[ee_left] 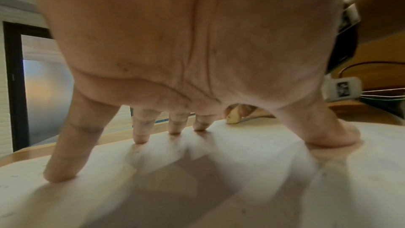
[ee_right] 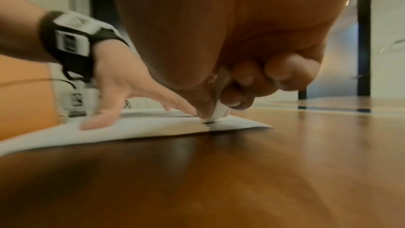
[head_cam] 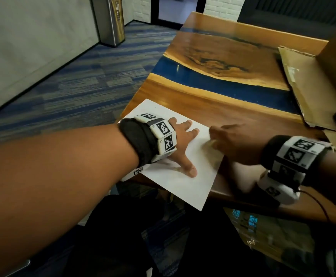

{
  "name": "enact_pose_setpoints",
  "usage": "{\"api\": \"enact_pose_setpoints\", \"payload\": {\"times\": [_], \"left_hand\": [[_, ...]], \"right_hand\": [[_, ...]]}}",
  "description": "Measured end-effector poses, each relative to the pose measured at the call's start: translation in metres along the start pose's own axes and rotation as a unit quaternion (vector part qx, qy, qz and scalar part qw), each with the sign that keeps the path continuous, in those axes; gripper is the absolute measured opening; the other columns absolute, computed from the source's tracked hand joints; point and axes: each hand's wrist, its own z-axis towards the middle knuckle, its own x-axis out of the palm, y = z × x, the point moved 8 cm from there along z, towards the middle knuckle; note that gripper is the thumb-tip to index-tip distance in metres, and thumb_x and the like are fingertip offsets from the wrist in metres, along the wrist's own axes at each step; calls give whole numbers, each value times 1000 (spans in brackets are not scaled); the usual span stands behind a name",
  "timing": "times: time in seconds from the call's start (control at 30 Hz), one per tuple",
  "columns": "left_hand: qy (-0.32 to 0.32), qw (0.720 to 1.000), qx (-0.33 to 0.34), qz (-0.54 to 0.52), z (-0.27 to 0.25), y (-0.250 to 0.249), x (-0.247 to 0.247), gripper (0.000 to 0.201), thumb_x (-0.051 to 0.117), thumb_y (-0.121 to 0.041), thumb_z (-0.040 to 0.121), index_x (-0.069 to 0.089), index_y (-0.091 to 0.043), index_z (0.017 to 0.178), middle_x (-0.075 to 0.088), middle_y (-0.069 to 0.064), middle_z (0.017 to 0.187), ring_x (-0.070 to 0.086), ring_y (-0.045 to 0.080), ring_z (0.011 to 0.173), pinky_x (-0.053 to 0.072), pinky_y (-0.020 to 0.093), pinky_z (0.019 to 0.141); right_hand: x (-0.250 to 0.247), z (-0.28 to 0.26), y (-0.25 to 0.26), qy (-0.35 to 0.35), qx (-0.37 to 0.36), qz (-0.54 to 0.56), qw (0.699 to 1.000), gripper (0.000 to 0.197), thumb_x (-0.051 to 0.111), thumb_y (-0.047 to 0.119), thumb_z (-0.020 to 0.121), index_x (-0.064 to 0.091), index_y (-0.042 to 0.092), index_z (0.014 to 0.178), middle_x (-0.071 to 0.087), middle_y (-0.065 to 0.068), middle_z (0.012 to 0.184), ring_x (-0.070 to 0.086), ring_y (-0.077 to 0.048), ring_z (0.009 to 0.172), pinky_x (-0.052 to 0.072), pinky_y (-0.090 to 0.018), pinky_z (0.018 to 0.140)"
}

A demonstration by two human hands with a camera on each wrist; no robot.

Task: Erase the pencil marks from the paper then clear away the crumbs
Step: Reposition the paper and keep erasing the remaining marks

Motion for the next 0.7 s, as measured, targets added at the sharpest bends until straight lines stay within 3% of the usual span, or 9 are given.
{"api": "enact_pose_setpoints", "payload": {"times": [0.07, 0.2, 0.27, 0.37, 0.43, 0.57, 0.6, 0.7], "left_hand": [[0, 1000, -3, -4, -1, 0, 0, 132, 58, -91, 62, -8, -31, 159, -14, -2, 168, 1, 38, 152, 20, 59, 116], [1, 1000, 4, -10, 2, -2, 0, 135, 59, -92, 59, -10, -32, 159, -14, -2, 168, 0, 39, 152, 18, 59, 116], [4, 1000, 5, -7, 2, -1, 1, 136, 59, -93, 59, -10, -32, 159, -15, -2, 167, 0, 39, 152, 18, 59, 116], [7, 1000, 7, 10, 0, 2, 1, 136, 60, -92, 58, -10, -32, 159, -15, -2, 167, 3, 38, 152, 18, 59, 116], [11, 1000, 12, 19, 1, 5, 1, 139, 61, -92, 55, -10, -33, 159, -15, -2, 167, 7, 38, 151, 20, 60, 116], [13, 1000, 11, 19, 1, 6, 2, 140, 62, -93, 53, -12, -35, 158, -17, -4, 167, 6, 37, 151, 20, 60, 115], [13, 1000, 11, 19, 1, 5, 2, 139, 61, -93, 54, -12, -35, 158, -18, -4, 167, 5, 37, 151, 20, 59, 115], [9, 1000, 7, 22, -1, 4, 1, 138, 59, -92, 57, -13, -33, 158, -18, -3, 167, 3, 38, 152, 20, 60, 115]], "right_hand": [[1, -1, -3, -10, 8, -5, 1000, 11, 38, 44, 102, 38, 33, 101, 55, 4, 90, 54, -19, 79, 53, -39, 71], [10, -23, 51, 28, -116, 51, 992, 17, 40, 43, 101, 45, 34, 115, 56, 8, 99, 56, -16, 83, 53, -37, 73], [8, -12, 34, 27, -80, 42, 996, 19, 39, 44, 102, 45, 34, 118, 56, 8, 101, 56, -14, 84, 52, -36, 72], [0, 6, -7, 15, 21, -6, 1000, 17, 40, 44, 102, 46, 32, 111, 55, 7, 90, 51, -11, 76, 50, -34, 68], [0, 3, -3, 10, 14, -5, 1000, 18, 40, 44, 102, 47, 30, 111, 55, 7, 88, 52, -13, 76, 52, -38, 72], [9, -20, 50, 45, -117, 46, 991, 19, 40, 46, 101, 45, 34, 115, 56, 10, 100, 57, -15, 86, 53, -38, 77], [9, -17, 47, 42, -118, 43, 991, 19, 40, 46, 101, 45, 34, 116, 55, 11, 100, 57, -14, 87, 53, -37, 77], [-1, 1, 7, 14, -12, 7, 1000, 16, 40, 44, 102, 45, 33, 111, 56, 8, 96, 52, -9, 78, 47, -30, 66]]}}
